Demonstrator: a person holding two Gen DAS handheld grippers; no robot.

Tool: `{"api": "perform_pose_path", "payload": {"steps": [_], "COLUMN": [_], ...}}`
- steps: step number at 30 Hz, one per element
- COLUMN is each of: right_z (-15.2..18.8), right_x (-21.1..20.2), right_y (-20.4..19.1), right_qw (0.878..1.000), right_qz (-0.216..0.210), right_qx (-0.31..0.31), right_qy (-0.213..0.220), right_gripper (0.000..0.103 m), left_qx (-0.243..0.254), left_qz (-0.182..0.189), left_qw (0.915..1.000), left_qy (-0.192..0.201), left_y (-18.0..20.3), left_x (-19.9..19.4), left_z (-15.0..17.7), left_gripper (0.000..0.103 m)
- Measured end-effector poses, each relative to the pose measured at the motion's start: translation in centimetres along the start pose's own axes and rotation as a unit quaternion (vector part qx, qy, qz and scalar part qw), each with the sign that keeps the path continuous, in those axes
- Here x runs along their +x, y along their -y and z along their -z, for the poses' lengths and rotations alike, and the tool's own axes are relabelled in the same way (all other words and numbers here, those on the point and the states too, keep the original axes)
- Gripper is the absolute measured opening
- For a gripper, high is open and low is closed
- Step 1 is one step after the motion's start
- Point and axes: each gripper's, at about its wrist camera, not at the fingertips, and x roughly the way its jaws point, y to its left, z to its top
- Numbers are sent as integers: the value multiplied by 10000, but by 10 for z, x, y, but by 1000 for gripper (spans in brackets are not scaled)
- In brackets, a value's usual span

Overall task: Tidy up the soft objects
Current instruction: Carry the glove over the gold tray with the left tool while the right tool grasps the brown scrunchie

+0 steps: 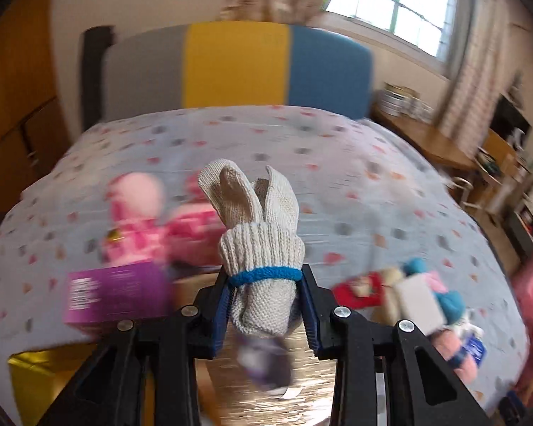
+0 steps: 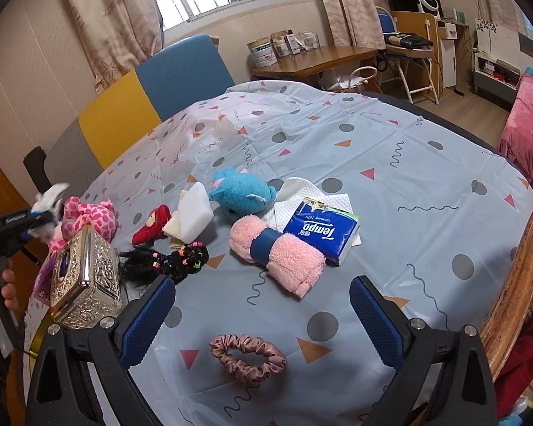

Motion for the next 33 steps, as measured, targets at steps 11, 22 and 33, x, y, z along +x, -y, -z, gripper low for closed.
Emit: {"api": "perform_pose_path", "payload": {"steps": [11,22,33], "right_z": [1,11,44], "right_x": [12,48,104], "right_y": [-6,-21,-64], "right_qw": [9991,9844,9254], "right_qz": [-4,-167,613], "right_qx": [-169,-574,-2231], "right_qy": [-390,-1654,-3001], "right_gripper": [100,100,90], "left_qx": [-576,-843,-1084], "left_qz": [-725,-723,-689], "left_qw": [9957,9937,9909], "left_qy": [-80,-158,-401], "left_y": [-106,-147,-173], "left_x": [-16,-58,-85], "left_z": [45,113,188], "left_gripper": [36,36,36]}}
